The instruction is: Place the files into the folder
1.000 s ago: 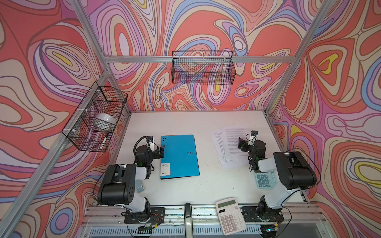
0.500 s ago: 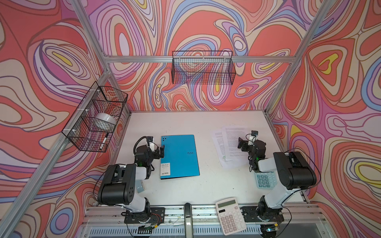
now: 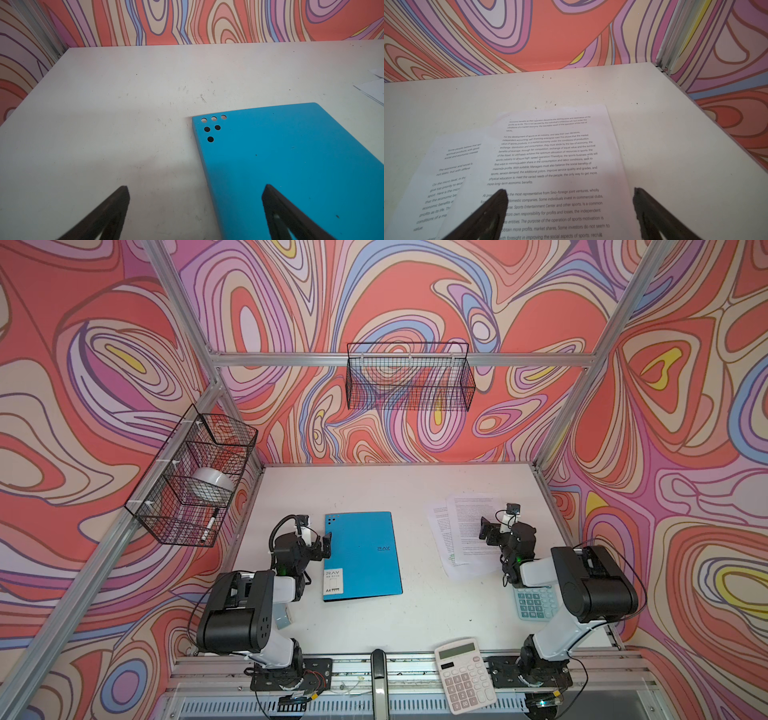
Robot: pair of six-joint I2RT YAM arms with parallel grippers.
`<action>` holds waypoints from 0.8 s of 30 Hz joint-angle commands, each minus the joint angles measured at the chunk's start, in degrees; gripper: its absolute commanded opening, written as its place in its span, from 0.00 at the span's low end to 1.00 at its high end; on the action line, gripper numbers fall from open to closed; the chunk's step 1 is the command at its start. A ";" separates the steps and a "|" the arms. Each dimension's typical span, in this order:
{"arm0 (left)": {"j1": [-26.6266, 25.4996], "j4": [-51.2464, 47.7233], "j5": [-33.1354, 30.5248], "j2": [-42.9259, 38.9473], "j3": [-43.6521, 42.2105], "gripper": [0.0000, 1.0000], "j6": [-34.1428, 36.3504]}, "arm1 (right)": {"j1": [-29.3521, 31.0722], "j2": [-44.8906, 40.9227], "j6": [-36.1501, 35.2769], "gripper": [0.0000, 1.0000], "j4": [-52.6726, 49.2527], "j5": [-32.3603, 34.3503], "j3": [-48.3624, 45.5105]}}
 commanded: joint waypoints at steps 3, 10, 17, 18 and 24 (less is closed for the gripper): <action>-0.17 2.00 0.78 0.63 0.95 1.00 -0.63 | -0.38 0.72 -0.47 0.99 0.75 0.09 0.90; -0.17 2.10 0.78 0.56 0.87 1.00 -0.54 | -0.42 0.64 -0.37 0.99 0.69 0.04 0.84; -0.17 0.48 0.80 -2.12 0.72 1.00 -0.28 | -0.37 -3.65 0.52 0.99 -5.41 3.11 2.55; -0.17 -1.35 1.24 -3.30 0.92 1.00 -0.10 | -0.42 -5.09 0.58 0.99 -8.70 3.36 3.59; -0.21 -19.55 2.87 -12.84 6.09 1.00 2.31 | -0.25 -14.17 2.70 0.99 -22.61 5.51 8.98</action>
